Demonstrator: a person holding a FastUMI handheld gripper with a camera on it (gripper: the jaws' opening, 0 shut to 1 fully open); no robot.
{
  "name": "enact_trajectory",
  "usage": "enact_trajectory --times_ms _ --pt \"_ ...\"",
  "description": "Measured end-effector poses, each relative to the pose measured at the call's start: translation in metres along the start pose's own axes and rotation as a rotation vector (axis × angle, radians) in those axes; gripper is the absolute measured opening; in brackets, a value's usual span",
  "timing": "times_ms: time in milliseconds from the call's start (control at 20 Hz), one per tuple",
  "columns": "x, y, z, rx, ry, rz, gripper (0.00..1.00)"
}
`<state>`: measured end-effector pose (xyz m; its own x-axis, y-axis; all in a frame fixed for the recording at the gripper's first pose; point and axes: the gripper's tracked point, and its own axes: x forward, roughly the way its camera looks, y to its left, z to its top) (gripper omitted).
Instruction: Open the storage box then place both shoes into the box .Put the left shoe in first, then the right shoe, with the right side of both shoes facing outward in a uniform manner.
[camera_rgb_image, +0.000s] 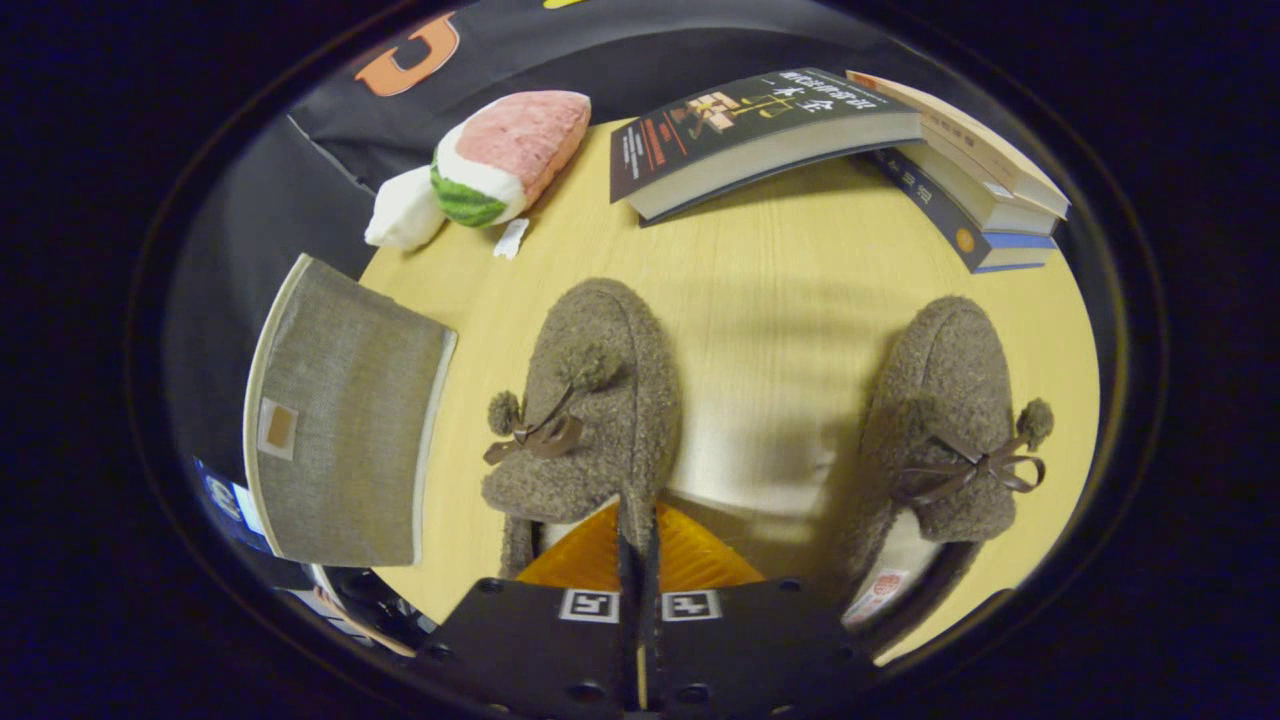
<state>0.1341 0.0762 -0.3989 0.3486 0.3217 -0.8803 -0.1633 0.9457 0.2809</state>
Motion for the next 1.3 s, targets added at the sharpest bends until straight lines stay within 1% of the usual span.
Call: enact_trajectory --times_ms 50,150,300,400,650,800,900,1050,1150,1300 --pt "-0.005 0.001 0.001 0.010 -0.006 0.013 0.01" --pt "-0.013 0.006 0.002 0.023 -0.025 0.026 0.01" --pt "-0.044 0.032 0.009 0.064 -0.054 0.101 0.01" --pt "-0.067 0.052 0.015 0.100 -0.080 0.129 0.01" --pt "-0.120 0.132 0.032 0.097 -0.150 0.202 0.00" --pt "-0.137 0.207 0.037 0.095 -0.149 0.302 0.01" --pt "-0.137 0.249 0.039 0.075 -0.145 0.335 0.00" --pt "-0.114 0.299 0.033 0.042 -0.119 0.313 0.00" --pt "-0.093 0.324 0.028 0.073 -0.114 0.286 0.01" --pt "-0.062 0.353 0.011 0.171 -0.069 0.241 0.01"
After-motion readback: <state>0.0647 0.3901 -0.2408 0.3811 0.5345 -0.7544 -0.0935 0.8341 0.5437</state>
